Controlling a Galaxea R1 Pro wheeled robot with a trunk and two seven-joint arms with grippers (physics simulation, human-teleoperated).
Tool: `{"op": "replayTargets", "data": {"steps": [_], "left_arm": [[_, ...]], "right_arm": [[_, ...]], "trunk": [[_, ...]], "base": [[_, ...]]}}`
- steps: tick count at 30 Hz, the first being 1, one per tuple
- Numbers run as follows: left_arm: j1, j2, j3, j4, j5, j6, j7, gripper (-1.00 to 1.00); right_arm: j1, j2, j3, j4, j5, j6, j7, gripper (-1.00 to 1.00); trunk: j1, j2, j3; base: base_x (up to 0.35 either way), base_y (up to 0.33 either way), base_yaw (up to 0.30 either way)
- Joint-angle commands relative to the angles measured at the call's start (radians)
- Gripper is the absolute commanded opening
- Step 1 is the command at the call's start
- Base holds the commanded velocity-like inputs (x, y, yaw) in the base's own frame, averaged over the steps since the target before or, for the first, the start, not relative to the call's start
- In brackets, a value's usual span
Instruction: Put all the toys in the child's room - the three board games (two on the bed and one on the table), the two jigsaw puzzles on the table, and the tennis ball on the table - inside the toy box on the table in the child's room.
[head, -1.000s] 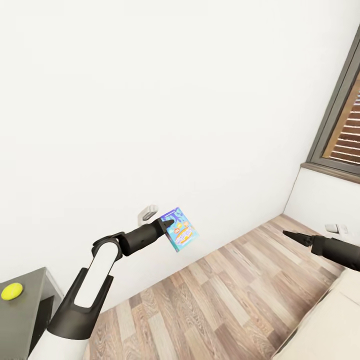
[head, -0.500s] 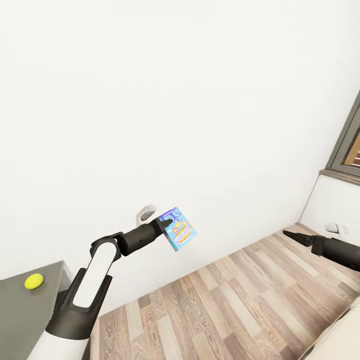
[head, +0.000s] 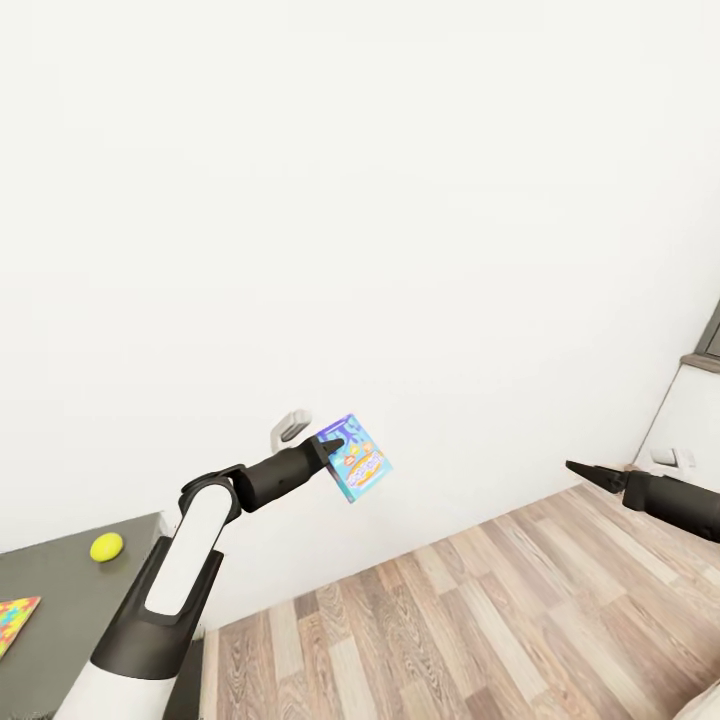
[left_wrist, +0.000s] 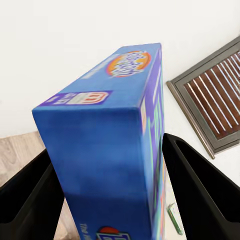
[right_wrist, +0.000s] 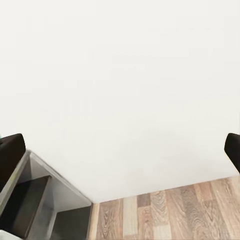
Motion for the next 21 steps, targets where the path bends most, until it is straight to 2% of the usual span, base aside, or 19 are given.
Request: {"op": "replayTargets", "data": {"steps": [1,21], "left_arm": [[-0.001,-0.001,0.0,0.0,0.01,0.002,0.01,-1.0],[0.001,0.001,-0.001,0.001,0.012,0.001,0.005,-1.0]], "right_arm": [[-0.001,0.0,-0.001,0.0,-0.006,0.008,-0.001,1.0],[-0.001,0.0,-0.001,0.0,-0.006,0.005,-0.001,1.0]], "trunk": [[0.001,-0.002,-0.001],[0.001,-0.002,0.027]], "base": [[0.0,0.0,0.184],[0.0,0.0,0.188]]}}
